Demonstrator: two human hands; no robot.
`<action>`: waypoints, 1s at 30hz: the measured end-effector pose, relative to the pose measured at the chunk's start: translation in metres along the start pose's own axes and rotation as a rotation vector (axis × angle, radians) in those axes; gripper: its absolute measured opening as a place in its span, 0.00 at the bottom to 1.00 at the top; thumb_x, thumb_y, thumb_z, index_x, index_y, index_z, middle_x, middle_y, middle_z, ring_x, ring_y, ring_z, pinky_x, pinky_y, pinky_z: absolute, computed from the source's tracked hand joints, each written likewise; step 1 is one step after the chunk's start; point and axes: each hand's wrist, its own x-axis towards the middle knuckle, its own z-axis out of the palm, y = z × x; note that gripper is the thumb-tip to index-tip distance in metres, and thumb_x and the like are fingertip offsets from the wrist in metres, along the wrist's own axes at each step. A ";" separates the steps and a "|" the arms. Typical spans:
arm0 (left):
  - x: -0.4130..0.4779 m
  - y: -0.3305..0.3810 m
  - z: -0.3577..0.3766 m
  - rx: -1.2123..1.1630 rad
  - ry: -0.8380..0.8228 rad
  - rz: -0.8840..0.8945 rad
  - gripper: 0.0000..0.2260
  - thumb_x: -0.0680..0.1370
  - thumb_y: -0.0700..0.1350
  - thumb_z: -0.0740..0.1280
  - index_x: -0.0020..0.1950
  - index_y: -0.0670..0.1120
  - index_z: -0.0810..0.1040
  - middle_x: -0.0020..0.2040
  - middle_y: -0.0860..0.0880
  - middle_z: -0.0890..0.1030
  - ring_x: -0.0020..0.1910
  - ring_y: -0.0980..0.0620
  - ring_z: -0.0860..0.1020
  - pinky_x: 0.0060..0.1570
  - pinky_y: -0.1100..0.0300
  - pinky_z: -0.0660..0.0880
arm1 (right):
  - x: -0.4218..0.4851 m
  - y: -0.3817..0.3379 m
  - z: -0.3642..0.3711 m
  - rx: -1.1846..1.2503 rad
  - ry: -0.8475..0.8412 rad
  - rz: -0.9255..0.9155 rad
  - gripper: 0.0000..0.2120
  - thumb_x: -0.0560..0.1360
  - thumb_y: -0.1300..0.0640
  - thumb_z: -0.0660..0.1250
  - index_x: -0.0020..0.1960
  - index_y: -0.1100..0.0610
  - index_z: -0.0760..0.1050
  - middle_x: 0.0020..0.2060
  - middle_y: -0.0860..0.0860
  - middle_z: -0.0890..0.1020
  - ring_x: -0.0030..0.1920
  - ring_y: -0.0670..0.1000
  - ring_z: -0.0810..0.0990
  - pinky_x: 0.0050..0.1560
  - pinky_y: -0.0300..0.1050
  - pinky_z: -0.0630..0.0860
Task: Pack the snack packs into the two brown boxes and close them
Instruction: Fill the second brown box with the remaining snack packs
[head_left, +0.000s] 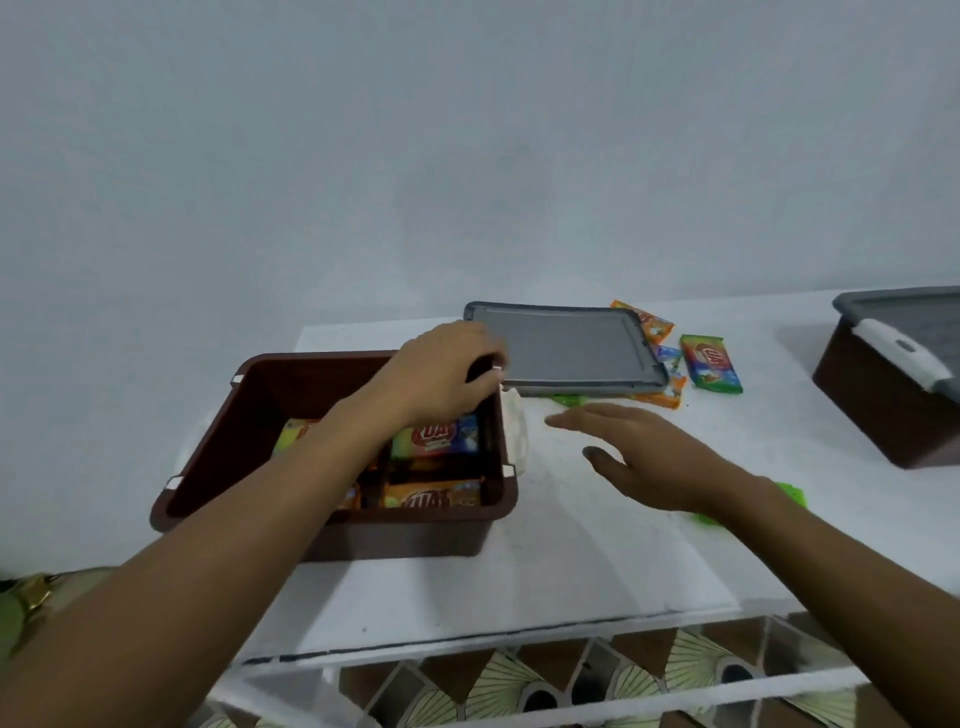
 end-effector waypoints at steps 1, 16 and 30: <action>0.009 0.012 0.004 0.005 0.000 0.019 0.10 0.80 0.50 0.63 0.58 0.50 0.78 0.57 0.54 0.78 0.56 0.54 0.73 0.55 0.51 0.74 | -0.009 0.011 -0.002 -0.009 -0.013 0.026 0.21 0.81 0.56 0.60 0.71 0.41 0.66 0.70 0.43 0.71 0.67 0.44 0.69 0.69 0.44 0.69; 0.101 0.132 0.165 0.089 -0.349 -0.029 0.22 0.82 0.52 0.60 0.75 0.50 0.65 0.76 0.48 0.64 0.74 0.48 0.62 0.69 0.48 0.66 | -0.105 0.197 0.007 0.100 0.038 0.338 0.13 0.77 0.49 0.66 0.62 0.45 0.76 0.64 0.47 0.75 0.65 0.50 0.71 0.66 0.50 0.67; 0.114 0.131 0.231 0.283 -0.063 -0.295 0.36 0.75 0.66 0.52 0.78 0.48 0.54 0.76 0.47 0.58 0.76 0.46 0.54 0.72 0.37 0.46 | -0.116 0.218 0.040 0.259 0.337 0.260 0.17 0.71 0.37 0.62 0.55 0.41 0.80 0.62 0.40 0.77 0.62 0.42 0.70 0.61 0.51 0.66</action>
